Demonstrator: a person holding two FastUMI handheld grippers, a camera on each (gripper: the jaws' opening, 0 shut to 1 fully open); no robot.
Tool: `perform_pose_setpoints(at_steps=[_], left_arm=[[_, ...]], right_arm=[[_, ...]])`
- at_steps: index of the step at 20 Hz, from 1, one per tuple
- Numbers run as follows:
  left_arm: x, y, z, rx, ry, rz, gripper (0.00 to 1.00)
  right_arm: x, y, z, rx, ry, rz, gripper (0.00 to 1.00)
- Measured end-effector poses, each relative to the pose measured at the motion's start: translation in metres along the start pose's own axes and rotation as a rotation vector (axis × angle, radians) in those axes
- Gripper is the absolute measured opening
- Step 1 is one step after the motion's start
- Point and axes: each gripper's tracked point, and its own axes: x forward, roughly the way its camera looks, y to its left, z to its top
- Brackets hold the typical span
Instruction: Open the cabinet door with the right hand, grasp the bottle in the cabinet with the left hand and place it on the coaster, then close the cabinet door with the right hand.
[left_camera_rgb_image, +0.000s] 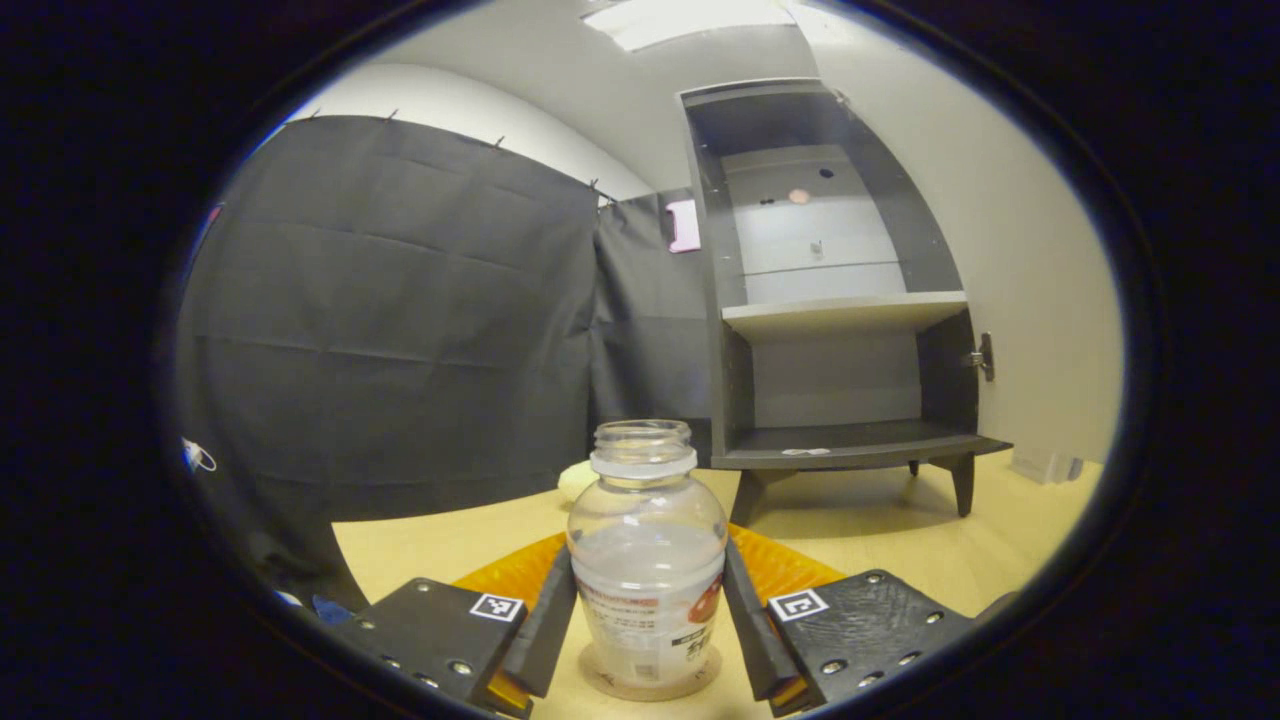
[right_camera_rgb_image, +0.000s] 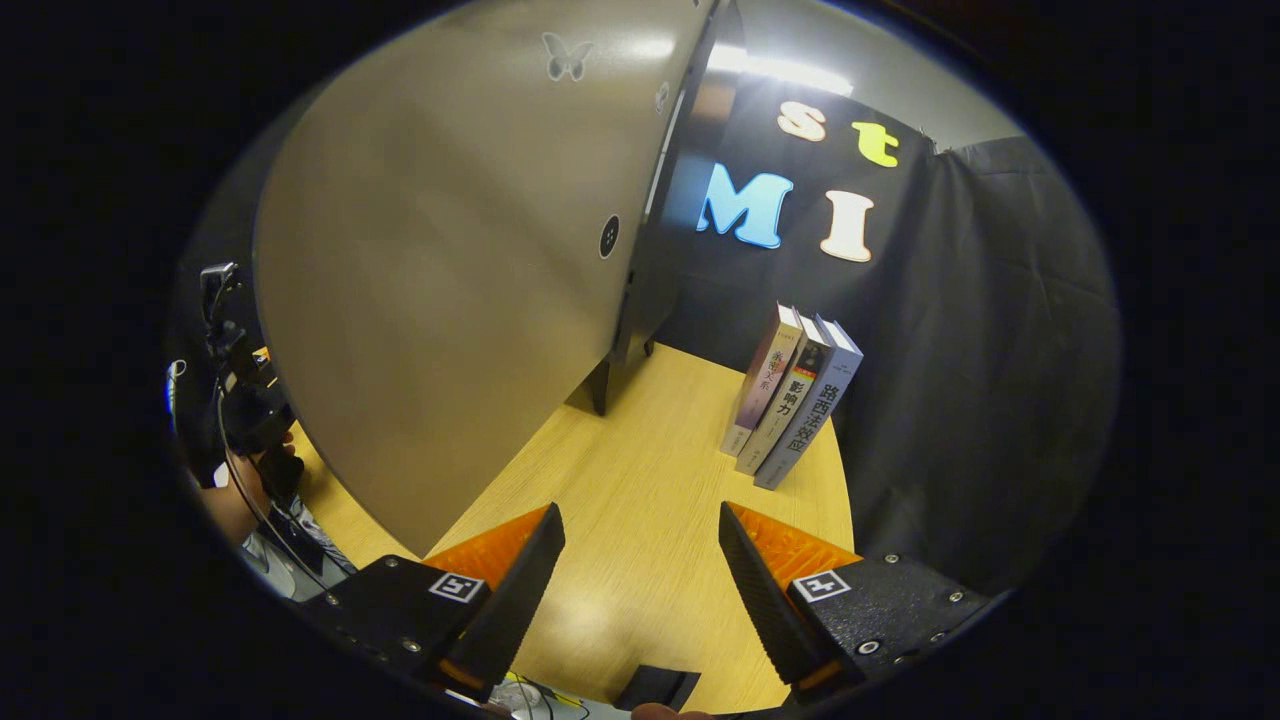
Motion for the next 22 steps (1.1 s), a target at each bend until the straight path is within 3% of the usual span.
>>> perform_pose_setpoints(at_steps=[1,2,3,7,8,9,10,18,22], left_arm=[[0.000,-0.001,0.001,-0.006,-0.004,0.003,0.80],[0.000,-0.001,0.001,-0.007,-0.004,0.003,0.70],[0.000,-0.002,0.003,-0.011,-0.009,-0.002,0.83],[0.001,-0.001,0.023,-0.029,-0.045,-0.002,0.84],[0.004,0.000,0.027,-0.030,-0.053,-0.002,0.80],[0.005,0.000,0.031,-0.034,-0.057,-0.009,0.86],[0.005,0.002,0.036,-0.037,-0.065,-0.007,0.80],[-0.008,0.004,0.122,-0.026,-0.186,-0.023,0.80],[-0.022,-0.007,0.176,-0.007,-0.227,-0.070,0.81]], right_arm=[[0.000,0.002,0.000,-0.001,0.001,0.003,0.96],[0.001,0.003,-0.002,-0.002,0.004,0.005,0.96],[0.001,0.004,-0.003,-0.001,0.008,0.007,0.96],[0.000,0.005,-0.007,0.010,0.019,0.012,0.96],[0.000,0.006,-0.006,0.012,0.015,0.013,0.96],[-0.001,0.006,-0.005,0.012,0.012,0.015,0.96],[-0.002,0.005,-0.006,0.011,0.010,0.016,0.96],[-0.013,0.001,0.010,0.042,-0.039,0.016,0.96],[-0.023,-0.005,0.026,0.073,-0.083,0.012,0.96]])
